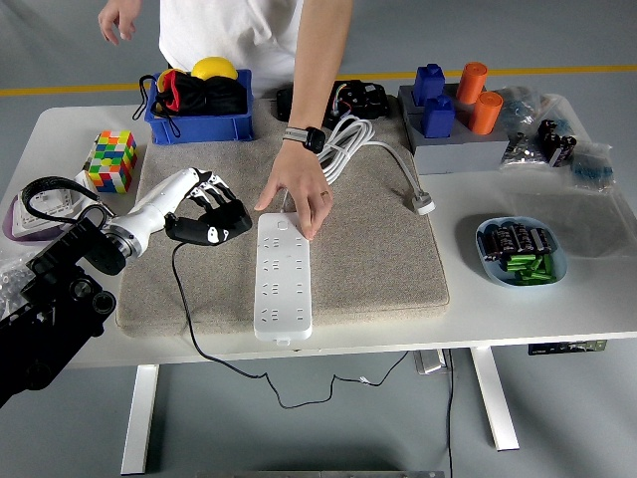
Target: Pull the plug out,throw it away,press the button
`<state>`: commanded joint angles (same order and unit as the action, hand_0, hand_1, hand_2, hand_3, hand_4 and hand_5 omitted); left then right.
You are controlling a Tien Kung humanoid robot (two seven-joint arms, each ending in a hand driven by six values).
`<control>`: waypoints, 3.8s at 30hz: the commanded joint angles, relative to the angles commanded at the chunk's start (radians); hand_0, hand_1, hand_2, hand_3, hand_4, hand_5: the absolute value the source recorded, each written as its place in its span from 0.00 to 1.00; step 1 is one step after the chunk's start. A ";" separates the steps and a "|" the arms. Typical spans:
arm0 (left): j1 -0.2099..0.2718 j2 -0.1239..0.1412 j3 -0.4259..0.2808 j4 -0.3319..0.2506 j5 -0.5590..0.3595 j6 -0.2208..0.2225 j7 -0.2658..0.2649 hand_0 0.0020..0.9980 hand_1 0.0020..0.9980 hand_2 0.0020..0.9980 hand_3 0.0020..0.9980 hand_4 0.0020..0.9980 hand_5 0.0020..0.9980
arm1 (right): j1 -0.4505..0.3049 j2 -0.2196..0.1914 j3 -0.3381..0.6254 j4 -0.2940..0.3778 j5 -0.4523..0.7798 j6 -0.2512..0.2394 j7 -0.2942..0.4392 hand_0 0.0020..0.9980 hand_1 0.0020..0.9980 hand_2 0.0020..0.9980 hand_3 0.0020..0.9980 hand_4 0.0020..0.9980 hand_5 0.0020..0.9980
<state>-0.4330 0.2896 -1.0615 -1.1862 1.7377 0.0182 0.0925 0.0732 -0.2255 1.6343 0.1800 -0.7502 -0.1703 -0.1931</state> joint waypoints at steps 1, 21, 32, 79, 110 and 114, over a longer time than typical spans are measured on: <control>-0.009 -0.004 -0.004 0.020 0.004 0.003 0.000 0.57 0.38 0.36 0.55 0.71 0.00 | 0.001 -0.001 -0.001 0.000 0.001 0.000 0.000 0.75 0.68 0.64 0.61 0.66 0.48; -0.060 -0.020 0.035 0.163 -0.047 -0.045 0.032 0.72 0.76 0.69 0.78 0.89 0.00 | 0.006 -0.012 -0.023 0.000 0.003 -0.001 -0.009 0.75 0.68 0.64 0.61 0.66 0.48; -0.067 -0.016 0.060 0.135 -0.030 -0.003 -0.003 0.83 0.88 0.84 0.86 1.00 0.06 | 0.006 -0.020 -0.035 0.000 -0.001 0.002 -0.008 0.75 0.68 0.64 0.61 0.66 0.48; -0.243 -0.151 0.316 0.228 -0.166 -0.062 0.205 0.01 0.03 0.12 0.65 0.26 0.00 | 0.002 -0.028 -0.049 0.000 -0.001 0.016 0.005 0.75 0.68 0.64 0.61 0.66 0.48; -0.237 -0.139 0.330 0.220 -0.180 -0.083 0.214 0.01 0.03 0.11 0.65 0.26 0.00 | -0.005 -0.025 -0.027 0.000 -0.001 0.015 0.011 0.74 0.68 0.64 0.61 0.66 0.48; -0.218 -0.136 0.279 0.188 -0.166 -0.081 0.213 0.01 0.03 0.11 0.65 0.26 0.00 | -0.021 -0.023 -0.009 0.000 -0.008 0.011 0.011 0.75 0.68 0.64 0.61 0.66 0.48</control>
<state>-0.6512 0.1539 -0.7828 -0.9986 1.5718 -0.0623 0.3059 0.0526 -0.2482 1.6254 0.1800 -0.7584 -0.1598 -0.1825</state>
